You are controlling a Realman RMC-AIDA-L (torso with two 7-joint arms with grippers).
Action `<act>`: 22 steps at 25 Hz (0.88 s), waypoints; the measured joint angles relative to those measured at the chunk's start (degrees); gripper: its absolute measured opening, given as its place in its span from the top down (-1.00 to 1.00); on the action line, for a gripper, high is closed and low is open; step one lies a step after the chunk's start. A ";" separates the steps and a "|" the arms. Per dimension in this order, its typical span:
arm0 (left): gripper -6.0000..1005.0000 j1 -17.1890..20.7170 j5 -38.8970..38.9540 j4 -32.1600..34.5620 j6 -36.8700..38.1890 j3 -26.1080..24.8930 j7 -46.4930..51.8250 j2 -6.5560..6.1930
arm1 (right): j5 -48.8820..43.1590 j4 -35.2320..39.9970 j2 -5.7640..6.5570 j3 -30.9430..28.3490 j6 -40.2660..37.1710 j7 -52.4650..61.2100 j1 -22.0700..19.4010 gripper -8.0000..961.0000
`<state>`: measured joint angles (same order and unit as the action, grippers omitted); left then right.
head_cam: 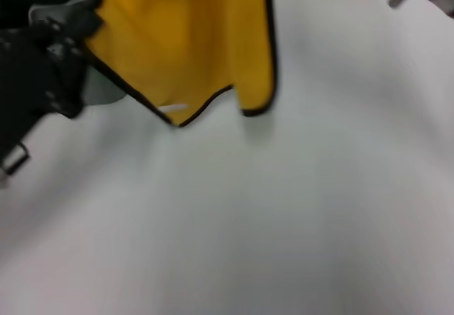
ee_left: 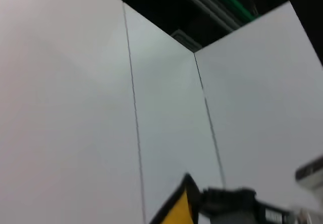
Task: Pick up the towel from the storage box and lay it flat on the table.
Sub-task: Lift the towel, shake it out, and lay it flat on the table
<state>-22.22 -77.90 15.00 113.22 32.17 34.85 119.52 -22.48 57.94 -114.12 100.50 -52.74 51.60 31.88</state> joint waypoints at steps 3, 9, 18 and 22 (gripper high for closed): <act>0.95 -0.26 0.13 7.15 0.01 0.15 14.18 -1.53 | -5.45 -2.12 0.89 -2.24 -4.27 8.30 -0.35 0.98; 0.94 -1.78 1.98 15.14 0.14 0.27 31.98 -3.90 | -16.92 -4.80 0.91 -10.58 -17.26 19.96 -2.51 0.98; 0.93 -4.30 0.79 22.54 0.90 2.24 44.50 -6.99 | -20.69 -8.15 0.86 -20.91 -29.50 22.65 -5.25 0.98; 0.92 -3.91 0.27 23.76 1.19 10.01 46.74 -8.01 | -24.43 -11.36 1.45 -21.51 -34.43 23.93 -5.56 0.98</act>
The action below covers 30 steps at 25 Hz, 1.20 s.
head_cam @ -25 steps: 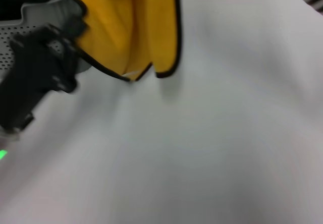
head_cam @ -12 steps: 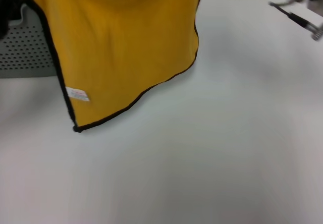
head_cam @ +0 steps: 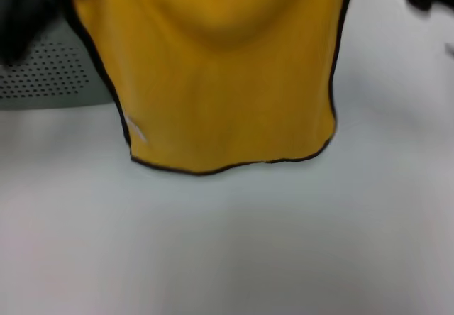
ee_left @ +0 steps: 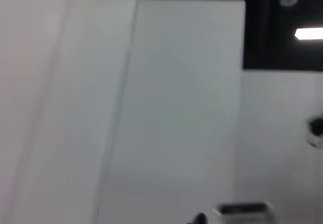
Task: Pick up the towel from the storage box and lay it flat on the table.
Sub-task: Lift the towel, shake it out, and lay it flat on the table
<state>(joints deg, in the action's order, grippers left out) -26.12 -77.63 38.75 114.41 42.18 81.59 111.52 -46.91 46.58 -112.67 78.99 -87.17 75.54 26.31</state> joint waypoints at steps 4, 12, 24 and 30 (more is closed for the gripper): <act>0.92 3.38 0.73 4.67 2.19 8.99 1.28 -0.74 | -5.52 -1.76 0.53 -0.09 -8.98 6.62 -1.96 0.98; 0.90 10.44 17.28 11.20 2.37 27.09 5.76 -7.20 | -7.84 3.41 -0.72 -4.29 -16.35 13.76 -10.71 0.98; 0.89 3.02 -19.43 -7.98 -12.43 8.12 2.13 -2.04 | -18.25 -15.00 -3.43 -3.08 -2.94 8.24 -4.94 0.98; 0.88 2.94 -20.62 -7.27 -19.56 6.92 2.51 -1.93 | -18.26 -14.60 -2.93 -3.62 3.97 6.54 -3.23 0.98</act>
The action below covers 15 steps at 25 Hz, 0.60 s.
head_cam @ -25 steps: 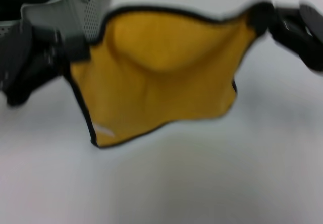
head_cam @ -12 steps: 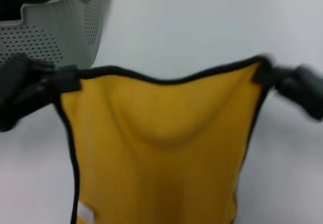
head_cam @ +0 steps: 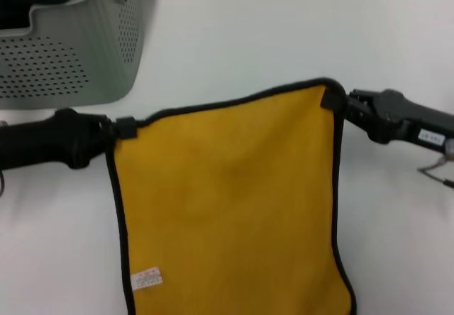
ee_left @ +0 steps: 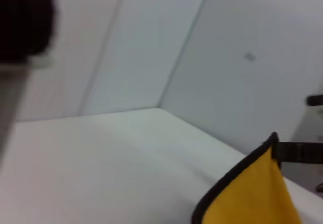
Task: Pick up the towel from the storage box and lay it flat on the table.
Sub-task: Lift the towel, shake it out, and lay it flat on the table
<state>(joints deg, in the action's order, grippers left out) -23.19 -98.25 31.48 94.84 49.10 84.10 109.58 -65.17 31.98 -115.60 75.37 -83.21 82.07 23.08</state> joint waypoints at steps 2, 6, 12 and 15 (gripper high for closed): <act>0.88 -0.03 -0.07 0.07 -0.43 -0.27 0.01 0.03 | -0.58 0.03 0.20 -0.02 2.28 -0.16 1.30 0.98; 0.87 -1.28 -0.38 0.20 -4.79 -2.12 0.24 0.84 | -3.21 -0.18 0.20 0.24 8.28 -0.06 5.08 0.98; 0.86 -3.44 -1.44 -0.21 -11.60 -2.00 0.80 2.83 | -5.68 -1.00 -0.46 0.96 15.24 0.36 9.42 0.98; 0.86 -3.65 -1.55 -0.42 -13.63 -2.02 0.92 3.26 | -5.64 -1.00 -0.39 1.14 16.08 0.37 9.90 0.98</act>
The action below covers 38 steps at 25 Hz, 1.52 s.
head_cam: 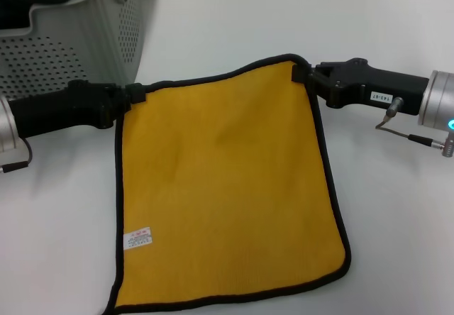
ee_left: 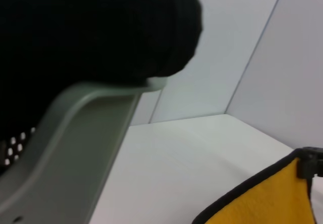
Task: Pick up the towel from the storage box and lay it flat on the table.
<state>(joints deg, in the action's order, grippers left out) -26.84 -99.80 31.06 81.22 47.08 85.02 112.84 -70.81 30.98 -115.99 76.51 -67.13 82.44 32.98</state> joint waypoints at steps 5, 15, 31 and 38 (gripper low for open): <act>0.85 -0.03 -0.11 -0.11 -0.37 -0.16 -0.29 0.18 | -0.12 0.19 0.12 -0.02 -0.39 -0.10 -0.23 0.98; 0.84 2.30 2.94 0.35 -1.91 -5.70 -3.49 2.15 | -2.59 3.33 -0.19 0.29 3.15 -1.83 -2.01 0.68; -0.24 3.74 1.87 -0.15 20.17 -5.06 -28.79 2.33 | -2.73 5.12 0.45 0.30 -13.35 -15.73 -4.98 -0.63; -0.34 3.75 0.71 0.22 32.52 -4.27 -30.51 1.43 | -2.61 5.28 -0.18 1.17 -24.46 -21.46 -7.60 -0.76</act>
<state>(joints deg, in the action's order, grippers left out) -23.08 -99.09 31.28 113.73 42.81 54.51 114.27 -73.42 36.26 -116.17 77.69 -91.59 60.98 25.38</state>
